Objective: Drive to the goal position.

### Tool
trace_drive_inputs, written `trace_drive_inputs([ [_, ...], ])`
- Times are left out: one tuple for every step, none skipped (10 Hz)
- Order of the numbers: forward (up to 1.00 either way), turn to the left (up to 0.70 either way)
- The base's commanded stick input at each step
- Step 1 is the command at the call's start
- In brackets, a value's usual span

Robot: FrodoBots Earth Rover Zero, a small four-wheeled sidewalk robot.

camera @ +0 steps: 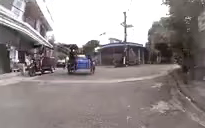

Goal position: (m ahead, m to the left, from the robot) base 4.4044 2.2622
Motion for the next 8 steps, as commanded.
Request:
trace_drive_inputs([
  [0.7, 0.0],
  [0.7, 0.0],
  [0.7, 0.0],
  [0.7, 0.0],
  [0.7, 0.0],
  [0.7, 0.0],
  [0.7, 0.0],
  [0.7, 0.0],
])
